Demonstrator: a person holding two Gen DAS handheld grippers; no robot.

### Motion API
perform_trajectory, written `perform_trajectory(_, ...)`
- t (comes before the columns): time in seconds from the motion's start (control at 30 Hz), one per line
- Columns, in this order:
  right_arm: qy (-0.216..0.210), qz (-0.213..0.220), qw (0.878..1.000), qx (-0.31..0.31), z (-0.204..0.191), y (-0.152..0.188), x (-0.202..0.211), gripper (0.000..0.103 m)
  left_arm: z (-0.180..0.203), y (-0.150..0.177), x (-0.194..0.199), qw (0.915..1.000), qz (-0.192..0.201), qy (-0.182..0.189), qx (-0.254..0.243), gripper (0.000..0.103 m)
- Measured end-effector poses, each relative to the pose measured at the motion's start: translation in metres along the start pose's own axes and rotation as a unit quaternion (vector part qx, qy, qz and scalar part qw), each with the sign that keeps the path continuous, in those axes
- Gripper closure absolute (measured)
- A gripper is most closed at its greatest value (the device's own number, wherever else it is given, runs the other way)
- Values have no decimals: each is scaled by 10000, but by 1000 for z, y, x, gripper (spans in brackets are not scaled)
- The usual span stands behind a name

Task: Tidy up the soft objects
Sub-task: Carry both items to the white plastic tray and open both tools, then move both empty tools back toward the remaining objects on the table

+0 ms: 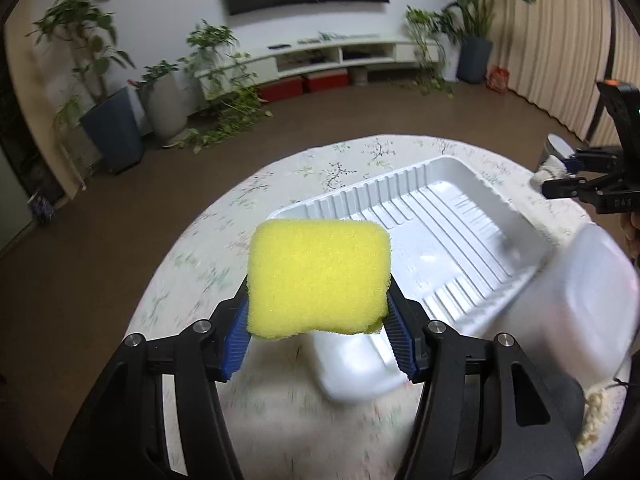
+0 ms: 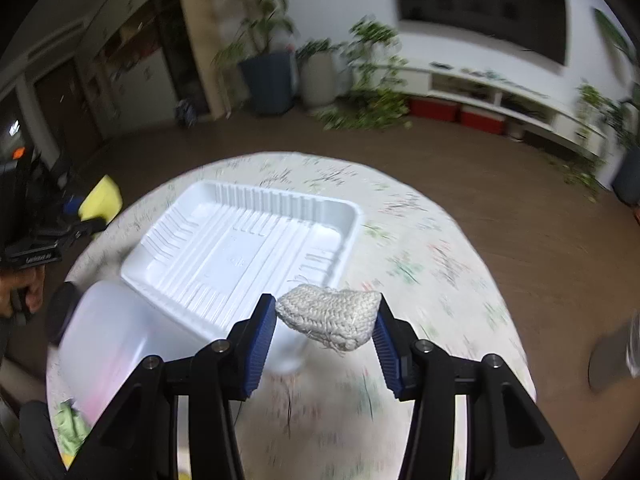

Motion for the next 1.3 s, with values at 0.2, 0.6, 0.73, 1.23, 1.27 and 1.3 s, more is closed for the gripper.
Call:
perform_trajectory(0.2,-289,-396,9973,539,-12,-18,-55,52,8,11,-47,9988,-466,92,-96,43)
perform_trajectory(0.6,-296,-679,9922,1000,-30,-13,-91,39,12,18,-60,9987,-492,72,-89,28)
perform_trajectory(0.73,-190,-645,9927,998,-26,-13,-87,33,15,20,-59,9988,-464,-6,-154,28)
perform_trajectory(1.23,-75,207,9996,155,19,-11,-24,26,-25,11,15,9949,452,178,888,15)
perform_trajectory(1.27,-71,266,9996,60,24,-7,-15,25,-27,15,23,9939,497,200,966,15)
perform_trajectory(1.3,-83,360,9993,-52,29,-2,-2,24,-29,24,35,9926,544,222,1064,15)
Point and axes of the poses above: each gripper's, at about its wrist camera, not at the fingertips, and x roughly against the way its jaws point, z to its right, y to its underside, the point moved 9 cm from there along -x, roughly the way its jaws point, and after that the axes turned 11 degrees about x, right-handed, at the moved point
